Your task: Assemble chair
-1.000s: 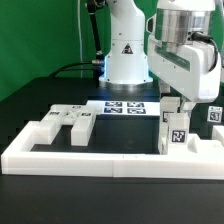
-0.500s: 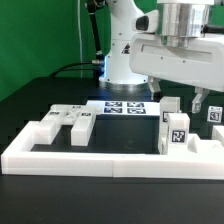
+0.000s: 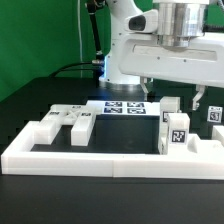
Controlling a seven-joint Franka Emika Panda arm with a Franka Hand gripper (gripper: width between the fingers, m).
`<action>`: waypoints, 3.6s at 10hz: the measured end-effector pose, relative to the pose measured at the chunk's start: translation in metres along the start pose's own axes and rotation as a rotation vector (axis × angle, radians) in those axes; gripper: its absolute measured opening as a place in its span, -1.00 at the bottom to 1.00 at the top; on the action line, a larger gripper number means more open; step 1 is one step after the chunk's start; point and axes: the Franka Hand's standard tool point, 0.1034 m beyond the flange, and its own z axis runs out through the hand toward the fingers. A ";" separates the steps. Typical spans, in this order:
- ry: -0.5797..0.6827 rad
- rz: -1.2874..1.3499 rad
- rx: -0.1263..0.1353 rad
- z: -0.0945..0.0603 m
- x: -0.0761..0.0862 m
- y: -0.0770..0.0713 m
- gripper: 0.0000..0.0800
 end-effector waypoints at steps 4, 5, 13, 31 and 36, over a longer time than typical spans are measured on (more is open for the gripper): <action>0.013 -0.136 -0.003 0.000 0.002 0.001 0.40; 0.013 -0.130 -0.003 0.000 0.002 0.001 0.40; 0.010 0.313 0.001 0.001 0.002 0.002 -0.27; -0.027 1.043 0.012 0.003 -0.009 -0.009 0.59; -0.021 0.647 0.015 0.002 -0.010 -0.010 0.62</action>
Offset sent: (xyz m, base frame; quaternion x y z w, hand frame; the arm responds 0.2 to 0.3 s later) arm 0.0000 0.0000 0.0000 0.0000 0.0000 0.0000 1.0000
